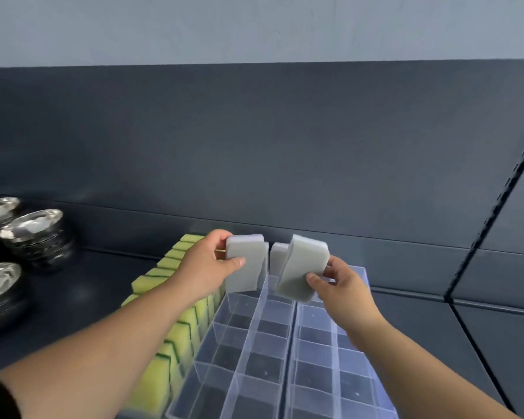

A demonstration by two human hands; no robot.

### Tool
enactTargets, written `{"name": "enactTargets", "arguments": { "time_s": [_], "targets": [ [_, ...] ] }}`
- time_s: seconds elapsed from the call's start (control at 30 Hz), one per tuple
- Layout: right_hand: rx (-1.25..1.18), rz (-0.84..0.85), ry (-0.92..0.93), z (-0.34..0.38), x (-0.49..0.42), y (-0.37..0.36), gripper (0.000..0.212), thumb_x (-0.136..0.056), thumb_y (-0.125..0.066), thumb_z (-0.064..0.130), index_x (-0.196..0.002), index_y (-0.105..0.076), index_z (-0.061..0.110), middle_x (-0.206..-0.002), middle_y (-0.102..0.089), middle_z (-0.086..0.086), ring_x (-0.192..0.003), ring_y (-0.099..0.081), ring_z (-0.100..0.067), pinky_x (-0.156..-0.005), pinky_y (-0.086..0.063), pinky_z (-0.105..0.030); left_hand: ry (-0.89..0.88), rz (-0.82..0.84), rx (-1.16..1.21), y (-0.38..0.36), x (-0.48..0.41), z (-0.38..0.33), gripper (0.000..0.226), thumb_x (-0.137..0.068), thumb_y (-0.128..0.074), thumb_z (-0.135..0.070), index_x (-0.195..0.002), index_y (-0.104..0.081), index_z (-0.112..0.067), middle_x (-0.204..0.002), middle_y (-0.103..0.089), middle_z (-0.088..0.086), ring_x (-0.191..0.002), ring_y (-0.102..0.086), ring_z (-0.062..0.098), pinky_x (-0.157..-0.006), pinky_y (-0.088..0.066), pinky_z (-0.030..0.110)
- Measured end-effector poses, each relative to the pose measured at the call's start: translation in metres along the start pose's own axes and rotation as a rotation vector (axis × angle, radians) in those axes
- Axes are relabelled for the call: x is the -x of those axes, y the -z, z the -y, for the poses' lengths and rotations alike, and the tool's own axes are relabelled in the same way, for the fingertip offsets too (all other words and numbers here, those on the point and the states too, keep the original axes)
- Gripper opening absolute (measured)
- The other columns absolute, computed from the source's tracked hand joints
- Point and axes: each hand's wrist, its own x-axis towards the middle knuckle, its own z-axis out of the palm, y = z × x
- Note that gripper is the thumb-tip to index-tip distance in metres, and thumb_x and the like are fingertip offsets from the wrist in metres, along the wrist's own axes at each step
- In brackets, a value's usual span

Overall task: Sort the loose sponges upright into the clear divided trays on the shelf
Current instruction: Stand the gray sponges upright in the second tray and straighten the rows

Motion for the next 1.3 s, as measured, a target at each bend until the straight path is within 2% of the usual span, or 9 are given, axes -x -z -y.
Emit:
{"name": "enactTargets", "arguments": {
  "time_s": [0.23,0.43,0.5,0.63,0.73,0.87,0.97,1.17,1.3],
  "targets": [
    [0.231,-0.102,-0.068,-0.003,-0.014,-0.045,0.026,-0.091,-0.057,0.017,-0.111,-0.053,0.033,-0.109,-0.064,0.010,-0.085,-0.062,-0.004,-0.055,-0.040,-0.012,-0.067,0.208,-0.087,0.004,-0.038,0.026,0.032,-0.080,-0.073,-0.023,-0.105,-0.054,-0.030,-0.102,-0.065,-0.010,-0.094,-0.065,0.013,-0.088,-0.053,0.038],
    [0.312,-0.179,-0.101,-0.004,-0.019,-0.058,0.041,-0.092,-0.056,0.015,-0.126,-0.046,0.035,-0.104,-0.061,0.013,-0.081,-0.060,0.001,-0.049,-0.038,-0.011,-0.158,0.302,-0.204,0.004,-0.053,0.024,0.031,-0.082,-0.069,-0.028,-0.107,-0.050,-0.027,-0.098,-0.064,-0.008,-0.090,-0.062,0.014,-0.079,-0.051,0.030],
    [0.344,-0.211,-0.101,-0.004,-0.020,-0.059,0.047,-0.091,-0.056,0.018,-0.131,-0.040,0.038,-0.099,-0.058,0.014,-0.083,-0.060,-0.005,-0.049,-0.037,-0.013,-0.169,0.374,-0.303,0.003,-0.054,0.025,0.034,-0.084,-0.068,-0.029,-0.111,-0.048,-0.024,-0.100,-0.063,-0.003,-0.087,-0.060,0.018,-0.075,-0.048,0.029],
    [0.458,-0.192,-0.106,-0.008,-0.021,-0.063,0.047,-0.093,-0.054,0.022,-0.135,-0.038,0.036,-0.099,-0.058,0.014,-0.076,-0.056,-0.003,-0.052,-0.036,-0.016,-0.184,0.479,-0.513,0.001,-0.050,0.026,0.039,-0.087,-0.064,-0.031,-0.120,-0.044,-0.024,-0.107,-0.058,0.004,-0.085,-0.055,0.020,-0.069,-0.040,0.026],
    [0.520,-0.172,-0.106,-0.011,-0.024,-0.066,0.047,-0.092,-0.054,0.025,-0.135,-0.039,0.036,-0.105,-0.061,0.010,-0.075,-0.055,-0.001,-0.054,-0.038,-0.016,-0.215,0.542,-0.640,-0.001,-0.047,0.026,0.045,-0.091,-0.059,-0.029,-0.130,-0.039,-0.020,-0.119,-0.054,0.006,-0.091,-0.051,0.020,-0.073,-0.040,0.026],
    [0.554,-0.204,-0.116,-0.009,-0.024,-0.066,0.065,-0.089,-0.060,0.027,-0.145,-0.028,0.031,-0.119,-0.057,0.008,-0.079,-0.057,-0.005,-0.068,-0.041,-0.018,-0.273,0.539,-0.691,-0.005,-0.045,0.026,0.055,-0.086,-0.063,-0.028,-0.134,-0.039,-0.018,-0.130,-0.049,0.002,-0.114,-0.050,0.020,-0.090,-0.043,0.029],
    [0.544,-0.244,-0.102,-0.007,-0.016,-0.062,0.077,-0.085,-0.066,0.028,-0.148,-0.022,0.027,-0.126,-0.051,0.008,-0.088,-0.055,-0.007,-0.076,-0.038,-0.019,-0.296,0.492,-0.686,-0.001,-0.043,0.019,0.063,-0.081,-0.068,-0.035,-0.135,-0.040,-0.018,-0.134,-0.045,-0.001,-0.121,-0.046,0.018,-0.096,-0.040,0.027],
    [0.500,-0.303,-0.073,-0.006,0.018,-0.034,0.061,-0.086,-0.064,0.030,-0.140,-0.036,0.029,-0.117,-0.050,0.012,-0.089,-0.053,-0.005,-0.068,-0.042,-0.017,-0.357,0.374,-0.661,0.001,-0.024,-0.014,0.059,-0.083,-0.064,-0.042,-0.133,-0.040,-0.020,-0.134,-0.043,-0.002,-0.119,-0.048,0.019,-0.095,-0.043,0.031],
    [0.502,-0.359,-0.071,-0.014,0.062,0.011,0.052,-0.086,-0.064,0.032,-0.134,-0.043,0.032,-0.113,-0.051,0.013,-0.093,-0.053,-0.005,-0.062,-0.040,-0.012,-0.455,0.366,-0.579,-0.031,0.015,-0.046,0.063,-0.084,-0.062,-0.044,-0.138,-0.036,-0.024,-0.143,-0.039,-0.005,-0.128,-0.043,0.017,-0.101,-0.039,0.028]
  ]
}}
